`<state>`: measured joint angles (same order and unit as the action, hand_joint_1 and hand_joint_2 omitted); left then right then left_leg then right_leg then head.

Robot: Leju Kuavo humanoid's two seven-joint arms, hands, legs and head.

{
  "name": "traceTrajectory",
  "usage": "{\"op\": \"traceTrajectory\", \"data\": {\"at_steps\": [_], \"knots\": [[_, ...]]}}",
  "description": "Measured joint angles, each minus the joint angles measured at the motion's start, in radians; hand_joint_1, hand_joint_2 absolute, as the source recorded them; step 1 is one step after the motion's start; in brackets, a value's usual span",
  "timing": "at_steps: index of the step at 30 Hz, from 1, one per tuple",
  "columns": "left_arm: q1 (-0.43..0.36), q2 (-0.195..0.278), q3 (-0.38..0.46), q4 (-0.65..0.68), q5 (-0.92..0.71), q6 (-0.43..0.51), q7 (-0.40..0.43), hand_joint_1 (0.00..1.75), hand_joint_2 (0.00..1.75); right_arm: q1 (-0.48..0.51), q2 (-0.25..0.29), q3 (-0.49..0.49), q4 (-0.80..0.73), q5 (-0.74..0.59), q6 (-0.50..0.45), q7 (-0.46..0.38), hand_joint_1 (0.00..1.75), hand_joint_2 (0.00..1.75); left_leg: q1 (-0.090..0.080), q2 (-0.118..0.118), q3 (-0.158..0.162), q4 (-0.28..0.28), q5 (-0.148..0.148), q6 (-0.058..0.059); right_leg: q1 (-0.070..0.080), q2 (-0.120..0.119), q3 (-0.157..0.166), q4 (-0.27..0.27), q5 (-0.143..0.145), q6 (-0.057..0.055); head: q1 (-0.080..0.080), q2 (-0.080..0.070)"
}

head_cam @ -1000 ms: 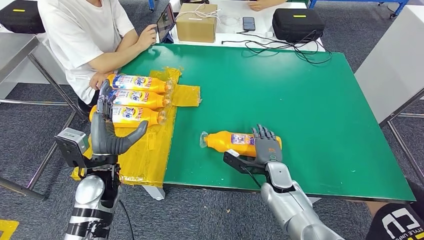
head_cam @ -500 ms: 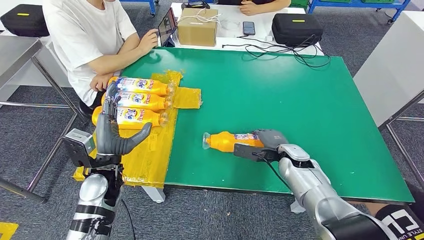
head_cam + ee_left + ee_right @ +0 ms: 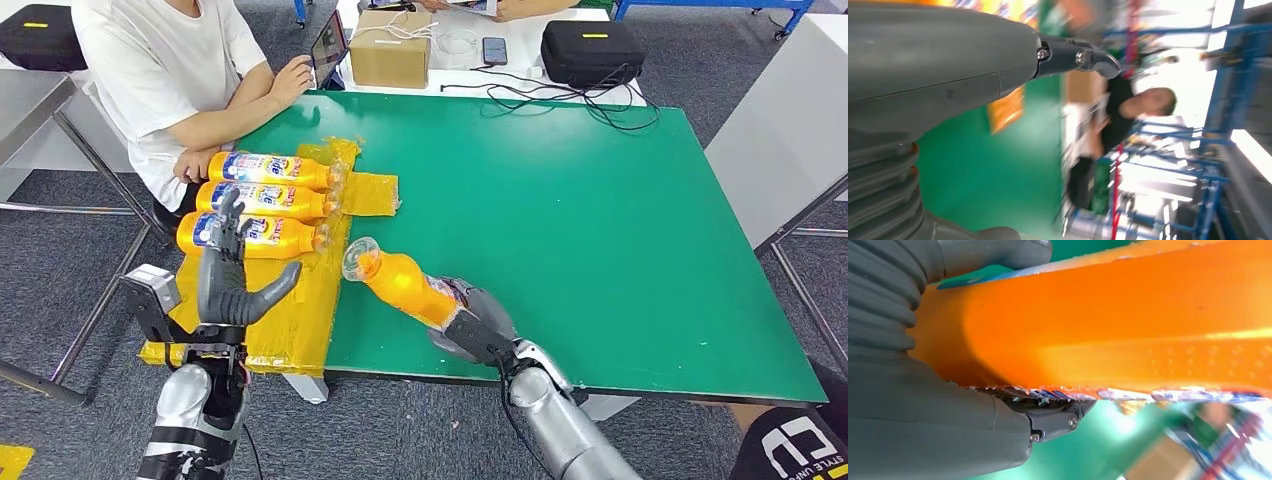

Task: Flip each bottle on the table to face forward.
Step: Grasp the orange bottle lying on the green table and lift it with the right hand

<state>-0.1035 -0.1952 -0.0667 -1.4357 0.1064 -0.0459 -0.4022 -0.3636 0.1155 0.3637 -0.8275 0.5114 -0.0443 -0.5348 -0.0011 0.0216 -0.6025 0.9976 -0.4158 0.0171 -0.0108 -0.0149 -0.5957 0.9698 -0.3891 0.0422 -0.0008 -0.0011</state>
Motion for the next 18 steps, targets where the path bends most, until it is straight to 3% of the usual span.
{"op": "traceTrajectory", "data": {"at_steps": [3, 7, 18], "knots": [[0.06, -0.037, -0.016, 0.015, 0.043, -0.038, -0.031, 0.0, 1.75, 0.091, 0.032, 0.001, -0.2, -0.112, -0.042, 0.028, 1.75, 1.75, -0.001, -0.001, -0.005, 0.0, 0.0, 0.0, 0.0, -0.001, -0.005, 0.0, 0.0, 0.0, 0.0, 0.0], [0.141, -0.073, -0.057, 0.029, 0.069, -0.113, -0.121, 0.0, 1.75, 0.146, 0.044, -0.013, -0.386, -0.281, -0.022, 0.028, 1.75, 1.75, -0.002, -0.002, -0.011, 0.0, -0.001, 0.001, -0.002, -0.003, -0.01, 0.0, -0.001, 0.0, 0.0, 0.0], [0.187, -0.098, -0.097, 0.053, 0.077, -0.134, -0.133, 0.0, 1.75, 0.184, 0.05, -0.035, -0.546, -0.313, -0.017, 0.027, 1.75, 1.75, -0.003, -0.002, -0.013, 0.0, -0.001, 0.001, -0.002, -0.002, -0.013, 0.0, 0.0, 0.001, 0.0, 0.0]]}}
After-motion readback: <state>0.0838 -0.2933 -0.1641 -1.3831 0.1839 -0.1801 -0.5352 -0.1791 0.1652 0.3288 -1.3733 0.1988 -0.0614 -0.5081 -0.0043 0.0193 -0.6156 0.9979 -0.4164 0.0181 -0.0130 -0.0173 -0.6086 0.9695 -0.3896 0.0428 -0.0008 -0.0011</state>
